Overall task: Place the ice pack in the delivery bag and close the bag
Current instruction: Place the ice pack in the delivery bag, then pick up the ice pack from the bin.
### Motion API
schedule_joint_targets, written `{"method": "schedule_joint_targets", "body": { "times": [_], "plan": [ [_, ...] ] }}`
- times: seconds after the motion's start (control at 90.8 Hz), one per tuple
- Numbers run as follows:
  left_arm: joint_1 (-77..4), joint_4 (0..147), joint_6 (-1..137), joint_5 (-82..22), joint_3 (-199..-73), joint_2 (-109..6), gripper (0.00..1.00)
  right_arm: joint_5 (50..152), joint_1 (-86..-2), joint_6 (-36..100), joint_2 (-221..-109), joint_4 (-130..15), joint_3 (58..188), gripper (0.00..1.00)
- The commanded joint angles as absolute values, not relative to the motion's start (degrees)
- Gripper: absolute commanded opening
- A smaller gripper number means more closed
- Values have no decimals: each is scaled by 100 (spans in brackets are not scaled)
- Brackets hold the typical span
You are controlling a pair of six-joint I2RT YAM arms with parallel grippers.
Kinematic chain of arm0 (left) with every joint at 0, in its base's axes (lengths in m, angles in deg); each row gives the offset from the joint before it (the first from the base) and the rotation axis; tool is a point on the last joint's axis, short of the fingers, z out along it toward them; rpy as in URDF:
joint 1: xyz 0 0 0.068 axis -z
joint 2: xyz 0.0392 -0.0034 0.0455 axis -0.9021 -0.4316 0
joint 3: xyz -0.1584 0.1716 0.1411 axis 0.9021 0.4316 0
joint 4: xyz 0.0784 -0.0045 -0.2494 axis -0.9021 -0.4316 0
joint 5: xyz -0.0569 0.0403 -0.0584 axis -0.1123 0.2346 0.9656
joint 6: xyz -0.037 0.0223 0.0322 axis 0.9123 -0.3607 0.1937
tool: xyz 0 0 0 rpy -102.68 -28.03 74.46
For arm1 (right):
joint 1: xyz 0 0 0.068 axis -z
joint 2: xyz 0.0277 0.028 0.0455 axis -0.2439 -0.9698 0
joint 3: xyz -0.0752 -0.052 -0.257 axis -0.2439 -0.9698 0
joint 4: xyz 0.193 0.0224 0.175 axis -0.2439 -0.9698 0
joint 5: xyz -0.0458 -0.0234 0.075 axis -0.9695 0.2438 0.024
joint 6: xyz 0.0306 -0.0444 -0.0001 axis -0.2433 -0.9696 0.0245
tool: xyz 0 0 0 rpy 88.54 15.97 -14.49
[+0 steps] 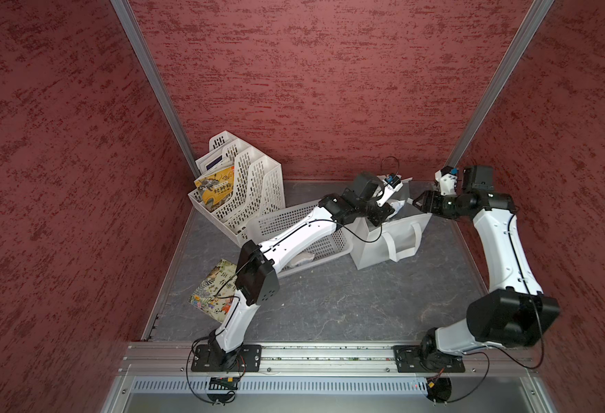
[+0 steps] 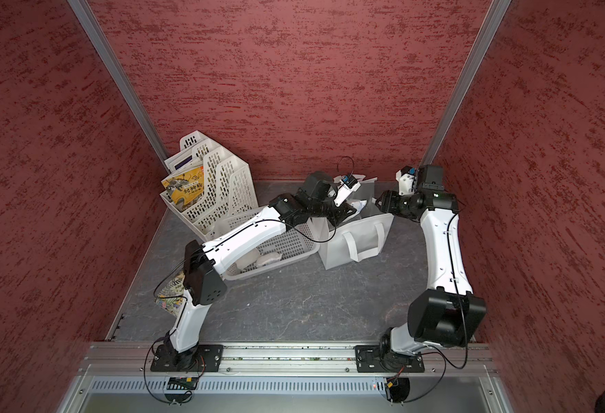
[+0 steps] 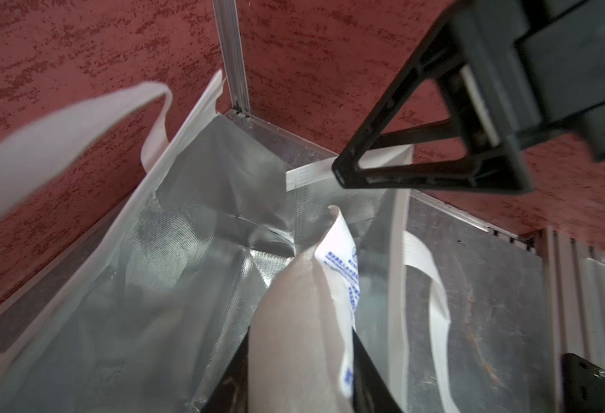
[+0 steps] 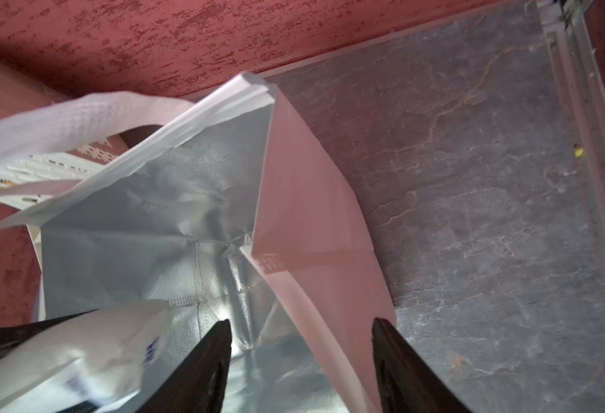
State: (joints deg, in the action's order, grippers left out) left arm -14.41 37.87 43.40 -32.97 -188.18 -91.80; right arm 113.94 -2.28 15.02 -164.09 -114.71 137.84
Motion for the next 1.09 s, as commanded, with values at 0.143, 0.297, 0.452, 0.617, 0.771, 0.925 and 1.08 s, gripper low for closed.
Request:
{"method": "schedule_joint_targets", "body": {
  "times": [0.143,0.297,0.452,0.617,0.771,0.925,1.08],
  "plan": [
    [-1346,3768,4104,-3582,-18919,-9188,54,11566,-225,1428,-16829,-11655,14134,40],
    [-1172,3431,4141,-3487,-19202,-8818,72,11458,-225,1408,-16641,-11442,13910,15],
    [-1229,3358,4333,-3804,-18176,-7590,73,11526,-225,1440,-16283,-11010,13401,9],
    [-1833,4375,4824,-4581,-14398,-5104,73,11715,-234,1540,-15900,-10551,12843,8],
    [-3110,3627,5723,-4358,-12310,-3820,70,11797,-254,1637,-15748,-10289,12492,7],
    [-3777,1878,5595,-4447,-12533,-4938,68,11848,-264,1718,-15732,-10184,12424,7],
    [-3974,1374,5240,-4709,-13064,-6234,63,11930,-284,1763,-15801,-10183,12485,7]
  ]
}}
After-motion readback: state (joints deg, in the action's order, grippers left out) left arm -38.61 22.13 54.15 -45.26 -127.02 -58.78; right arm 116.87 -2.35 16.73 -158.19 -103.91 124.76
